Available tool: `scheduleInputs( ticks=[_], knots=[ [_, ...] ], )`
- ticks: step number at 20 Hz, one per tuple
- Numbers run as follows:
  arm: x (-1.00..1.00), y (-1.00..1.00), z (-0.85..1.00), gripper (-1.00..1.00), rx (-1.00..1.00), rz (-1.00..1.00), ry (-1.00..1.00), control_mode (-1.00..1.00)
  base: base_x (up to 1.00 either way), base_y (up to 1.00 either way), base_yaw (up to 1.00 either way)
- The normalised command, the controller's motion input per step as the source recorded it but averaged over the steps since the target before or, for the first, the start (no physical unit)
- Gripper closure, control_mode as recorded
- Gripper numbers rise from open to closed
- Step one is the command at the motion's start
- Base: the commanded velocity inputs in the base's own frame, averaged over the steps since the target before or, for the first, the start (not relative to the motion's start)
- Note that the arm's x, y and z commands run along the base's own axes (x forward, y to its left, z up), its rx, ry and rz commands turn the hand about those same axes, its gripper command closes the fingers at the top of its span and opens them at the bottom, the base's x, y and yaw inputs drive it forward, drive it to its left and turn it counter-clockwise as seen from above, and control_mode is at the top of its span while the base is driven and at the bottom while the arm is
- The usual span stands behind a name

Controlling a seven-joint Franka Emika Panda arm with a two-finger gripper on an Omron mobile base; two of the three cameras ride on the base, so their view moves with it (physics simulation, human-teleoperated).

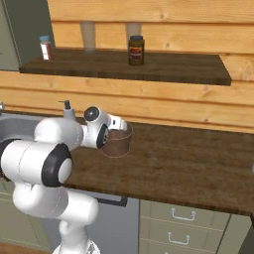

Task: Open the cabinet, pick up the bread from the cabinet and place it in the basket. Then move the basket to the dining counter.

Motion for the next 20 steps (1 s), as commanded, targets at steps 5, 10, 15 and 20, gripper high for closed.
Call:
scheduleInputs(
  ticks=[5,10,15,20],
  knots=[
    [-0.14,0.11,0.84,-1.0,0.0,-0.02,0.03,-1.0,0.0,0.0,0.0],
    [-0.39,0.71,0.14,-1.0,-0.01,0.01,0.3,-1.0,0.0,0.0,0.0],
    [-0.01,0.08,-0.31,-1.0,-0.12,0.01,0.28,-1.0,0.0,0.0,0.0],
    [-0.06,-0.03,-0.69,-1.0,-0.09,0.08,0.11,-1.0,0.0,0.0,0.0]
  ],
)
